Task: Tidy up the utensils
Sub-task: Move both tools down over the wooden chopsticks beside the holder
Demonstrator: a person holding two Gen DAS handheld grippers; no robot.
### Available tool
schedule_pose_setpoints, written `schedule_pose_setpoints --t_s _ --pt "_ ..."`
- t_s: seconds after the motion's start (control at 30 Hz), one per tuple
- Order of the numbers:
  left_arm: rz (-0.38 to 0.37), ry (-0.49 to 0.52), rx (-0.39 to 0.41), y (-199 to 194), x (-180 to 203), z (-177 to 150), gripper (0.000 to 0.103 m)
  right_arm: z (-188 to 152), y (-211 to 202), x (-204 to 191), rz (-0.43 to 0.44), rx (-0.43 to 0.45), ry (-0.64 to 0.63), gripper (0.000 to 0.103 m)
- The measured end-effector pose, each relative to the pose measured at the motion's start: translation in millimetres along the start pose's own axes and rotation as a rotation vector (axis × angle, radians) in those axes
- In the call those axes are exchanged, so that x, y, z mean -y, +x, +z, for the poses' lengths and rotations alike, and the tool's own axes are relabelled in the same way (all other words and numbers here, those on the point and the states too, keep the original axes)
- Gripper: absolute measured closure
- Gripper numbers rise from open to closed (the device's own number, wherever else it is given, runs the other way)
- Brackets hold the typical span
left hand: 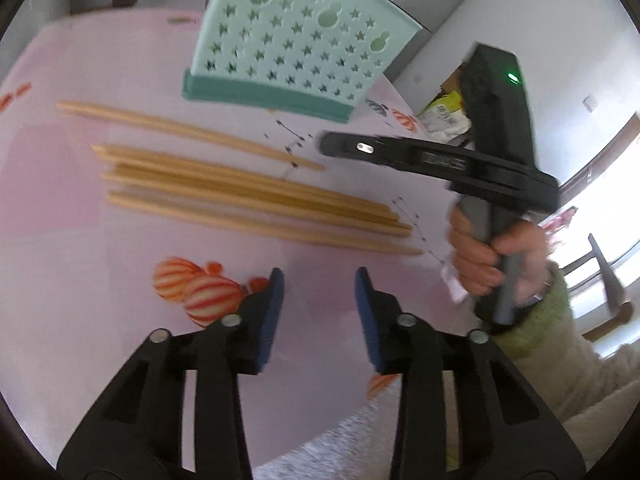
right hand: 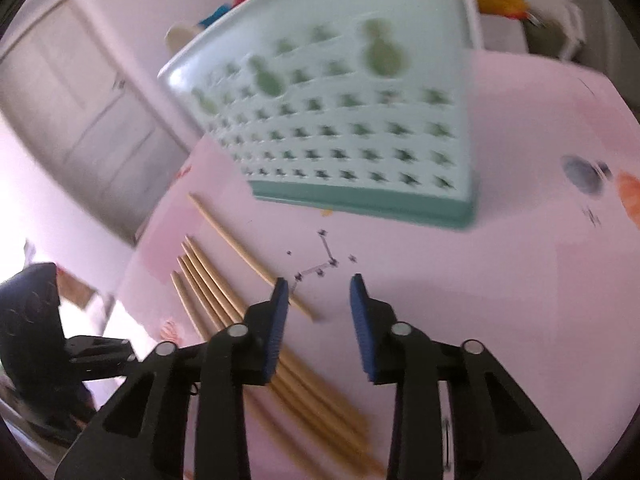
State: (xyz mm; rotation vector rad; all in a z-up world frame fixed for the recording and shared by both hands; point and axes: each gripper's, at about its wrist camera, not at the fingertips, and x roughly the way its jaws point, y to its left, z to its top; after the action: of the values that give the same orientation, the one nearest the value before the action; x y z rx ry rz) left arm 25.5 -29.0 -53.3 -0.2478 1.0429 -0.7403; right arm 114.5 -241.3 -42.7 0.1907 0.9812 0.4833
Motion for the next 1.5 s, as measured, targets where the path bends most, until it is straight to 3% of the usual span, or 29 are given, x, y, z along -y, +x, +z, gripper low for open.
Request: schedule_pose_setpoints --t_s 0.13,0.23,0.37,0.57,0.8,1.03,1.23,1.5 --pt "-0.026 -0.032 -0.003 3.5 -1.2 -4.5 0.079 5.3 15.6 -12.7 -0.021 -0.030 -0.115 0.088" --pt "-0.022 -0.052 0.013 6.6 -2.7 -1.2 0.083 3.1 15.4 -13.8 -0.016 -0.049 -0.117 0.097" --pt "0.019 -0.077 0.033 11.9 -4.1 7.4 0.092 -5.8 13.9 -14.6 -0.001 -0.046 -0.061 0.098" --pt "0.103 -0.111 0.061 12.6 -6.5 21.8 0.096 -14.3 11.9 -14.4 0.018 -0.029 0.030 0.098" --pt "0.183 -0.144 0.096 0.4 -22.3 35.1 0.097 -19.4 17.0 -21.0 0.034 -0.017 0.113 0.098" --pt "0.281 -0.149 0.126 -17.3 -42.7 42.5 0.097 -26.0 29.9 -37.6 0.112 -0.015 0.208 0.098" --pt "0.367 -0.119 0.141 -24.8 -51.1 43.7 0.097 -30.1 36.5 -53.7 0.084 -0.007 0.207 0.098" --pt "0.359 -0.109 0.131 -34.0 -55.1 36.4 0.097 -35.9 19.6 -33.6 0.036 0.022 0.260 0.098"
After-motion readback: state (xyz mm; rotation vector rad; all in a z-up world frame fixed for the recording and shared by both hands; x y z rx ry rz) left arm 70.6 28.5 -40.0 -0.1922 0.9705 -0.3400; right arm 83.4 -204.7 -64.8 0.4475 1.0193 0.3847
